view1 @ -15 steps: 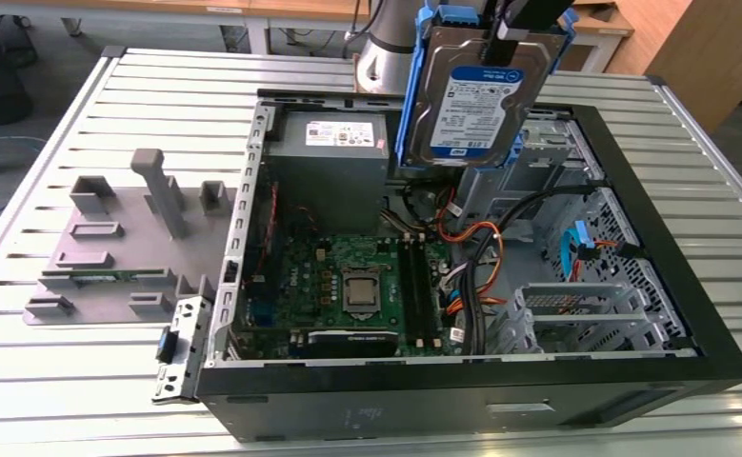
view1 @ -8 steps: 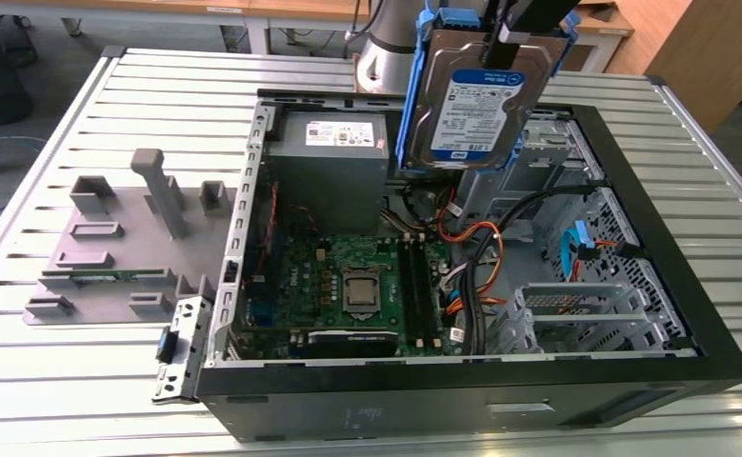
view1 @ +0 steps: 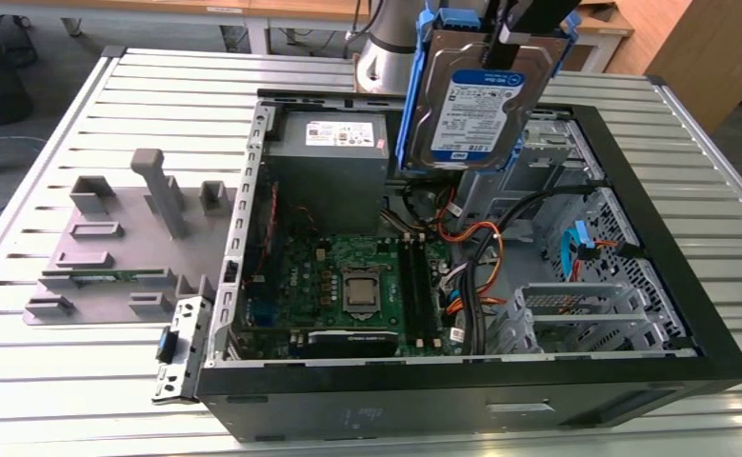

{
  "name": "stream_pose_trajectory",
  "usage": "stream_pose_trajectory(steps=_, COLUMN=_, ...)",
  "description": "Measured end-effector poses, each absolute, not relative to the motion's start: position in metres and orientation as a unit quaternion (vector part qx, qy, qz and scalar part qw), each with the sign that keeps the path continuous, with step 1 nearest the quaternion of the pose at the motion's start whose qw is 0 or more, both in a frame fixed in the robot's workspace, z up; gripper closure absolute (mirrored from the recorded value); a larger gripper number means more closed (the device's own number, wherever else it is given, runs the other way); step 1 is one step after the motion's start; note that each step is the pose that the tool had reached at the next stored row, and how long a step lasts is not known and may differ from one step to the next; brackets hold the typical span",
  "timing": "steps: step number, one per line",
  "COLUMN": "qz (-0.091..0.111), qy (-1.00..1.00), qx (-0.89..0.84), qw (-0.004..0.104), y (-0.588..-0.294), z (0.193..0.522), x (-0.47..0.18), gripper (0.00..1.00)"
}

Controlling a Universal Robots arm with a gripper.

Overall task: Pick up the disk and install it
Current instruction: 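Pick up the disk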

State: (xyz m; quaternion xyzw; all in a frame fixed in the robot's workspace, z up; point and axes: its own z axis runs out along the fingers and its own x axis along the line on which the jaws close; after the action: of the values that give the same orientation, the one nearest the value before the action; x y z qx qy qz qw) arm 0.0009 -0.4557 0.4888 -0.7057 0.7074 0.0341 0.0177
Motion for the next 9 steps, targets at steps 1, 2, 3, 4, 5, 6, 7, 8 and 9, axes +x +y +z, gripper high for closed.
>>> stream_pose_trajectory(steps=1, qz=0.034, qy=0.707, qx=-0.706, qw=0.018, y=-0.4559, z=0.4888, x=0.0009, gripper=0.65)
stream_pose_trajectory(steps=2, qz=0.034, qy=0.707, qx=-0.706, qw=0.018, y=-0.4561, z=0.4888, x=0.0009, gripper=0.65)
stream_pose_trajectory(steps=3, qz=0.034, qy=0.707, qx=-0.706, qw=0.018, y=-0.4563, z=0.4888, x=0.0009, gripper=0.65)
stream_pose_trajectory(steps=4, qz=0.034, qy=0.707, qx=-0.706, qw=0.018, y=-0.4564, z=0.4888, x=0.0009, gripper=0.65)
stream_pose_trajectory(steps=5, qz=0.034, qy=0.707, qx=-0.706, qw=0.018, y=-0.4566, z=0.4888, x=0.0009, gripper=0.65)
stream_pose_trajectory(steps=6, qz=0.034, qy=0.707, qx=-0.706, qw=0.018, y=-0.4568, z=0.4888, x=0.0009, gripper=0.65)
stream_pose_trajectory(steps=7, qz=0.034, qy=0.707, qx=-0.706, qw=0.018, y=-0.457, z=0.4888, x=0.0009, gripper=0.65)
stream_pose_trajectory(steps=8, qz=0.034, qy=0.707, qx=-0.706, qw=0.018, y=-0.4573, z=0.4888, x=0.0009, gripper=0.65)
stream_pose_trajectory(steps=9, qz=0.034, qy=0.707, qx=-0.706, qw=0.018, y=-0.4576, z=0.4889, x=0.0009, gripper=0.65)
